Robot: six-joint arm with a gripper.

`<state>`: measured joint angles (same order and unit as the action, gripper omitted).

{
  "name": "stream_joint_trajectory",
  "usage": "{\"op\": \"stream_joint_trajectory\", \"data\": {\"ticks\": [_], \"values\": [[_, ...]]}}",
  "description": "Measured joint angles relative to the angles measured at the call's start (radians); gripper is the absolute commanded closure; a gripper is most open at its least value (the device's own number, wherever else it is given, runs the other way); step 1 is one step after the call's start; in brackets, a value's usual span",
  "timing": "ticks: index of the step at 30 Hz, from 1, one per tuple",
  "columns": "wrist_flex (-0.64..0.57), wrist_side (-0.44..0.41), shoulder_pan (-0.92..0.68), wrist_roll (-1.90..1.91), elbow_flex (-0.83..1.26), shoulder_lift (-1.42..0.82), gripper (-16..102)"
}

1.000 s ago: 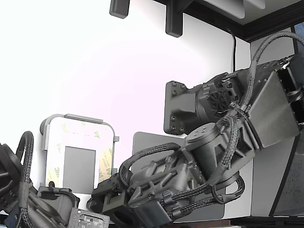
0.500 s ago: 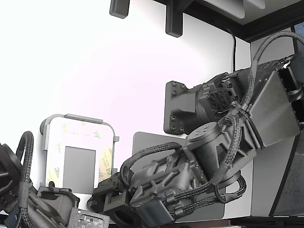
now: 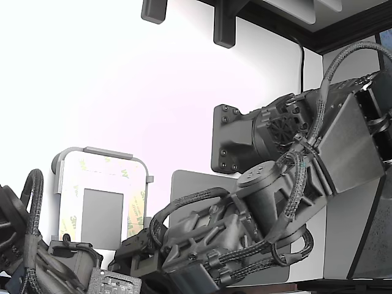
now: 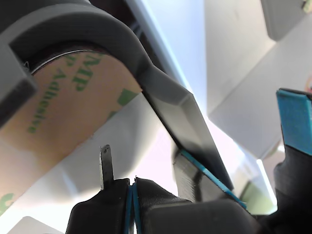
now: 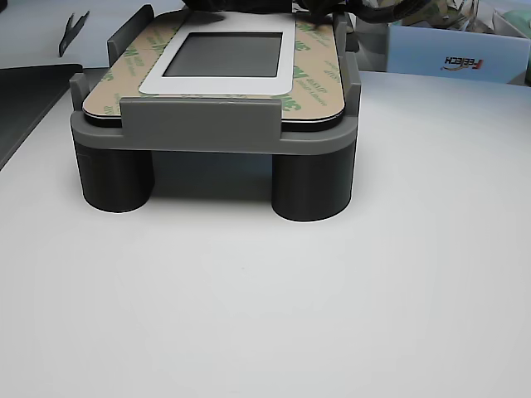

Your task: Peel off protective film from adhesive tape.

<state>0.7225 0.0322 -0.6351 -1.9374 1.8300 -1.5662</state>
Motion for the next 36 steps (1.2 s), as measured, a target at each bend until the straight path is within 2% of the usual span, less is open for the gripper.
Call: {"op": "stream_joint_trajectory", "data": {"ticks": [11,36], "values": [[-0.011,0.014,0.009,0.011,0.008,0.006,95],[0.0,0.005,0.0,0.044,0.021,-0.006,95]]}}
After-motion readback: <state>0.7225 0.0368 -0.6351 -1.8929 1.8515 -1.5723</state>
